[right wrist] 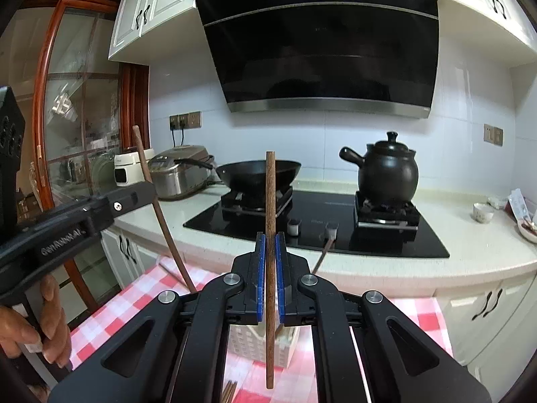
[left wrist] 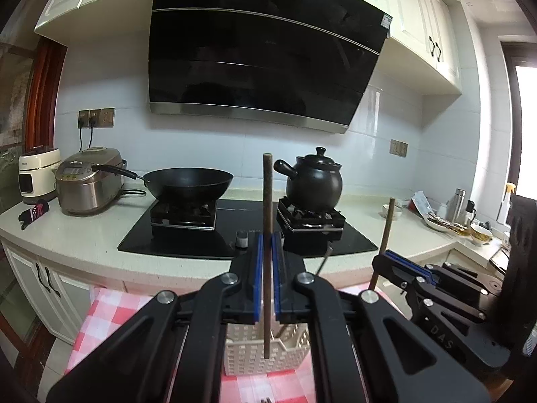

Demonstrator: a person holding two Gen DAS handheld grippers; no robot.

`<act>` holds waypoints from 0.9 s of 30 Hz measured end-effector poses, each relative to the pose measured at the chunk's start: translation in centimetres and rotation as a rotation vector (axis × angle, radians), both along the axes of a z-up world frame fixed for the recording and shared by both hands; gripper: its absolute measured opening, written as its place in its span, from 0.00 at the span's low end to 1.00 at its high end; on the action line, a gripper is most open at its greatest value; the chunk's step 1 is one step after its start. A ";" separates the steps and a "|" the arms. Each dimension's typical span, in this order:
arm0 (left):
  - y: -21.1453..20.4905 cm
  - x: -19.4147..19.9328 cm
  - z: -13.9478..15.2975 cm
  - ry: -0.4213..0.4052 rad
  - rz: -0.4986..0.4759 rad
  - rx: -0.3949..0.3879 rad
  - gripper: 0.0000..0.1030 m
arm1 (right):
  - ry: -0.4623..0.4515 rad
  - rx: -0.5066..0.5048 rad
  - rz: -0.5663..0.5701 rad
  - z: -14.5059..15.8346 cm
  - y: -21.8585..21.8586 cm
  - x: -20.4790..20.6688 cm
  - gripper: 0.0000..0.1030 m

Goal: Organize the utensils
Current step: 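Lift both held chopsticks upright and carry them over the caddy, then lower the left gripper's chopstick into the caddy and open while the right gripper does the same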

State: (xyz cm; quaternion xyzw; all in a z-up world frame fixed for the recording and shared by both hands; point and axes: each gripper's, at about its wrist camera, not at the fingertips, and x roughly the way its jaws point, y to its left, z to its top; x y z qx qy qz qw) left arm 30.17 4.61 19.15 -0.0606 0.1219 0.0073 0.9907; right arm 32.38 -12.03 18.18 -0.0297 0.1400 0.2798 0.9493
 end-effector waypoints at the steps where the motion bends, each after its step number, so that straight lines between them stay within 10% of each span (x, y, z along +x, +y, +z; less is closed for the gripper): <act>1: 0.1 0.4 0.1 0.000 0.004 -0.004 0.05 | -0.005 0.003 0.001 0.3 0.2 0.4 0.06; 27: 3.2 8.7 -4.6 0.097 0.057 0.026 0.05 | 0.029 0.035 0.004 -2.1 3.2 9.1 0.06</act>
